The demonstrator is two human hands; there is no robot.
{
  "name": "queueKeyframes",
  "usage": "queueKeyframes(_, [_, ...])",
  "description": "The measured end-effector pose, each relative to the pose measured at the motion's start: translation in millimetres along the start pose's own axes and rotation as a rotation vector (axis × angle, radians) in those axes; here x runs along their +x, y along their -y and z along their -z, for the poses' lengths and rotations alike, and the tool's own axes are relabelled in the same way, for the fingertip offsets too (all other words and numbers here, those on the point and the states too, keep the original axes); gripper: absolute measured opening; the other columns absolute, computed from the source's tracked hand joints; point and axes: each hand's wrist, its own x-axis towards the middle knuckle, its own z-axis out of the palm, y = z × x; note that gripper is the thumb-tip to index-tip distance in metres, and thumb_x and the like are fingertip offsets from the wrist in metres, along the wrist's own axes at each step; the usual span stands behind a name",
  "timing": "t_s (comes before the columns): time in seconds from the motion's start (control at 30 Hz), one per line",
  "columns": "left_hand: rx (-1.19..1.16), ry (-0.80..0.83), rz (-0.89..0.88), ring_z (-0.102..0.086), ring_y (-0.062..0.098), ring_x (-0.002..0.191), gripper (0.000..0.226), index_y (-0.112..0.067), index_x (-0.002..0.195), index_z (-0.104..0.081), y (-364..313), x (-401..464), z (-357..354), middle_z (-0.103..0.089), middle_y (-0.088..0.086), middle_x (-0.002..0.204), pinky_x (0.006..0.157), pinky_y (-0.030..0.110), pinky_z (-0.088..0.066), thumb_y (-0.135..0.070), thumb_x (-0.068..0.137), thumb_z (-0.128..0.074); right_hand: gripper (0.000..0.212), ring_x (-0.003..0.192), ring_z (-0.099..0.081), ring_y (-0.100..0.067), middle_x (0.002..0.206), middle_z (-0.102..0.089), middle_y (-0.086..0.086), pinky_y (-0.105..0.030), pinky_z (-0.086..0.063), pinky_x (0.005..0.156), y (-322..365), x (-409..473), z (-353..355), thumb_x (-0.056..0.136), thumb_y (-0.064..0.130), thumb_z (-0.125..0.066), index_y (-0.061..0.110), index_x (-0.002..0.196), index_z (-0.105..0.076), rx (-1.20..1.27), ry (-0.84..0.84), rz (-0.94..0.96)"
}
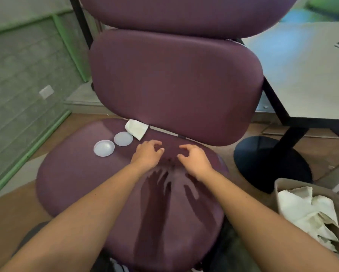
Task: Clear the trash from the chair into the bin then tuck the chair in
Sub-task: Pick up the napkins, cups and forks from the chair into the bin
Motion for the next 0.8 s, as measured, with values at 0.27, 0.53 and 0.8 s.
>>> queueKeyframes(0.27, [0.089,-0.087,0.114,-0.041,0.027,0.127,0.038,-0.027,0.131,-0.056,94.0,5.9,50.6,-0.053,0.004,0.132,0.100,0.044,-0.043,-0.035,0.094,-0.055,0.042,0.129,-0.042,-0.026,0.133,-0.055,-0.005,-0.036,-0.039,0.106,63.3,34.1,-75.6,0.090,0.023,-0.059,0.020,0.132,-0.056,-0.048,0.126,0.104])
queueKeyframes(0.53, [0.229,-0.187,0.169,-0.033,0.030,0.128,0.042,-0.024,0.135,-0.051,165.2,30.7,65.0,-0.041,0.007,0.140,0.098,0.044,-0.038,-0.031,0.094,-0.056,0.048,0.126,-0.040,-0.024,0.130,-0.054,-0.003,-0.040,-0.043,0.102,92.9,70.6,-139.5,0.084,0.016,-0.065,0.021,0.131,-0.057,-0.092,0.174,0.150])
queueKeyframes(0.8, [0.203,-0.249,0.178,-0.027,0.026,0.136,0.072,-0.025,0.148,-0.030,187.9,54.8,64.9,-0.036,0.001,0.151,0.106,0.042,-0.026,-0.046,0.088,-0.063,0.055,0.131,-0.037,-0.021,0.139,-0.046,-0.001,-0.043,-0.043,0.102,108.3,115.5,-173.1,0.087,0.021,-0.066,0.014,0.139,-0.048,-0.142,0.146,0.254])
